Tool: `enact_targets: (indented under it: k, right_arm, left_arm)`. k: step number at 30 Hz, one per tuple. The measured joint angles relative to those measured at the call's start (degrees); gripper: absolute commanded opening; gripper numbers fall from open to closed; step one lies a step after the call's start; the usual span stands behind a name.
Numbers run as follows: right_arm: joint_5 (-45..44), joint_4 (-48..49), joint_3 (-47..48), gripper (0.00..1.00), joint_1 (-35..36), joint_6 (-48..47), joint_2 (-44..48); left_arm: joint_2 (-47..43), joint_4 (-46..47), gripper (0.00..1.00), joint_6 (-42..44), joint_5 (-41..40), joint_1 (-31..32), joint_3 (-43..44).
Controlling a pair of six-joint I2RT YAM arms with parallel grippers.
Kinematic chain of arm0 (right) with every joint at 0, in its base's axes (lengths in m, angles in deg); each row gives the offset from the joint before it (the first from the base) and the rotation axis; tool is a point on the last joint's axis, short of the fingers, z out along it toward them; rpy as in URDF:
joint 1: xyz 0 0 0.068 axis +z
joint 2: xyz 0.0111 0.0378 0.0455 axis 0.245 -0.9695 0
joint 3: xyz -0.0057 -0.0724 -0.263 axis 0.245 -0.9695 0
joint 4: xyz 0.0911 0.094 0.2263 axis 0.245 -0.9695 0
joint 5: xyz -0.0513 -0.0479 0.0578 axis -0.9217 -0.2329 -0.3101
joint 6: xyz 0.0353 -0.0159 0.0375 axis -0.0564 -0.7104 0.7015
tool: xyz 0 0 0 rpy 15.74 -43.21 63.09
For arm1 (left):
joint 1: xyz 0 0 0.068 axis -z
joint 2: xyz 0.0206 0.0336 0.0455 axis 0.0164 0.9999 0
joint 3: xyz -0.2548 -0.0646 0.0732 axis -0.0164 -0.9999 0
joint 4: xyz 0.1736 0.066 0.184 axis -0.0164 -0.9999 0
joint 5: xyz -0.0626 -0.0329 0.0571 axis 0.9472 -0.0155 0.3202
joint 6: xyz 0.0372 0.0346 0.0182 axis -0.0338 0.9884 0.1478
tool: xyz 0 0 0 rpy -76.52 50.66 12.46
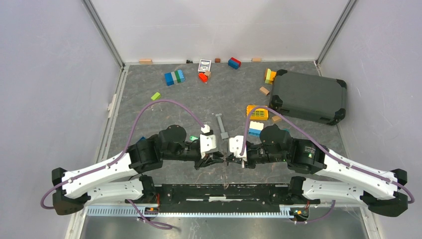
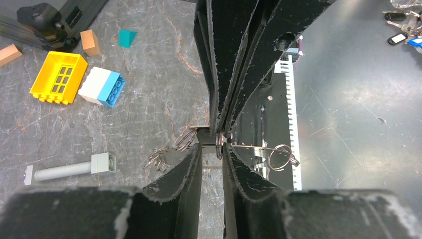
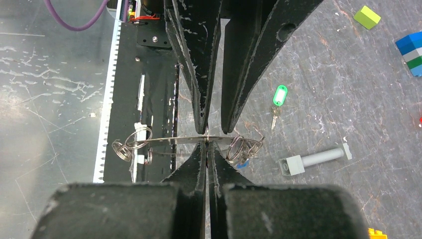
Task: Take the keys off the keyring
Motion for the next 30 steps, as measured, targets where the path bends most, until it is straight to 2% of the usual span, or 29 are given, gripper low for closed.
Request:
enact_targets:
  k: [7, 11, 17, 21, 24, 26, 30]
  right_arm:
    - [0.35, 0.02, 0.0, 0.0, 0.0, 0.0, 0.0]
    - [0.42, 0.02, 0.0, 0.0, -0.02, 0.0, 0.0]
    - [0.37, 0.02, -0.02, 0.01, -0.02, 0.04, -0.02]
    - [0.02, 1.07, -0.87, 0.23, 0.0, 0.17, 1.11]
    - [-0.66, 4.07, -3.45, 0.31, 0.0, 0.28, 4.15]
    - [-1.09, 5.99, -4.92, 0.31, 0.0, 0.22, 6.4]
    - [-2.01, 9.66, -7.32, 0.24, 0.0, 0.33, 9.66]
  left_arm:
    - [1.05, 0.0, 0.23, -0.02, 1.05, 0.0, 0.33]
    - [1.4, 0.0, 0.03, 0.02, 1.77, 0.0, 0.5]
    - [1.46, -0.09, 0.02, 0.26, 2.64, 0.0, 0.55]
    - [1.4, 0.42, 0.02, 0.48, 2.91, 0.0, 0.55]
    - [0.81, 1.36, 0.02, 0.46, 2.89, 0.0, 0.07]
    - [-0.24, 2.27, 0.02, 0.44, 2.82, 0.0, -0.92]
    - [-3.19, 4.92, 0.02, 0.2, 2.62, 0.0, -3.63]
